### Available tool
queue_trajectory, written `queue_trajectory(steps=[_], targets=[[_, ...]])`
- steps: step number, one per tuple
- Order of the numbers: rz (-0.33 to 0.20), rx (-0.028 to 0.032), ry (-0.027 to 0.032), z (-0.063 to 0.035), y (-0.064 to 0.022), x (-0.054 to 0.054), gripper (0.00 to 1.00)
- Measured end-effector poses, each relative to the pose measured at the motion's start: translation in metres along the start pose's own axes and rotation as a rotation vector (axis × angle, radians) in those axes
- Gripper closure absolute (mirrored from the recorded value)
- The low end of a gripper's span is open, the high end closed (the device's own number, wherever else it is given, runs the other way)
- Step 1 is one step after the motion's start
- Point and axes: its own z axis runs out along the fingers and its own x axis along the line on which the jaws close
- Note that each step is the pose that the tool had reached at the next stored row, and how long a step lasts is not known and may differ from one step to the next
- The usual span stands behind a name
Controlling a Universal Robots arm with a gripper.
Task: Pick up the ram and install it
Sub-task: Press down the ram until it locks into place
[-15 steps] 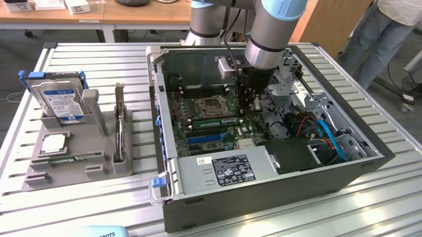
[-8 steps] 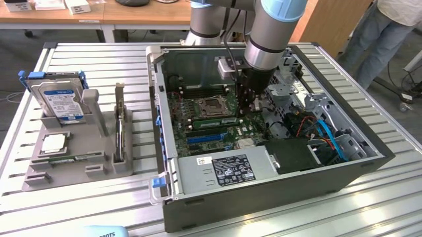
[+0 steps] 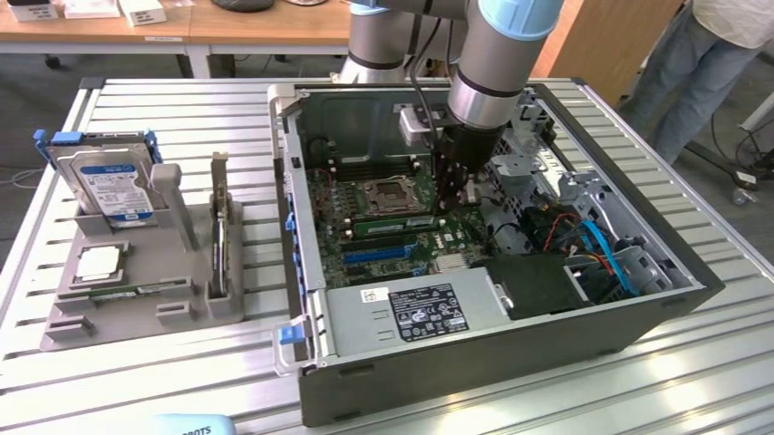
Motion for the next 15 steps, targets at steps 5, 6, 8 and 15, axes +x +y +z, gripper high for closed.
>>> queue_trajectory(steps=[5, 6, 8, 15], targets=[[0.000, 0.0000, 0.0000, 0.0001, 0.0000, -0.0004, 0.90], [0.000, 0.0000, 0.0000, 0.0001, 0.0000, -0.0004, 0.90], [0.000, 0.0000, -0.0001, 0.0005, 0.0000, -0.0004, 0.90], [0.000, 0.0000, 0.0000, 0.0015, 0.0000, -0.0004, 0.90]])
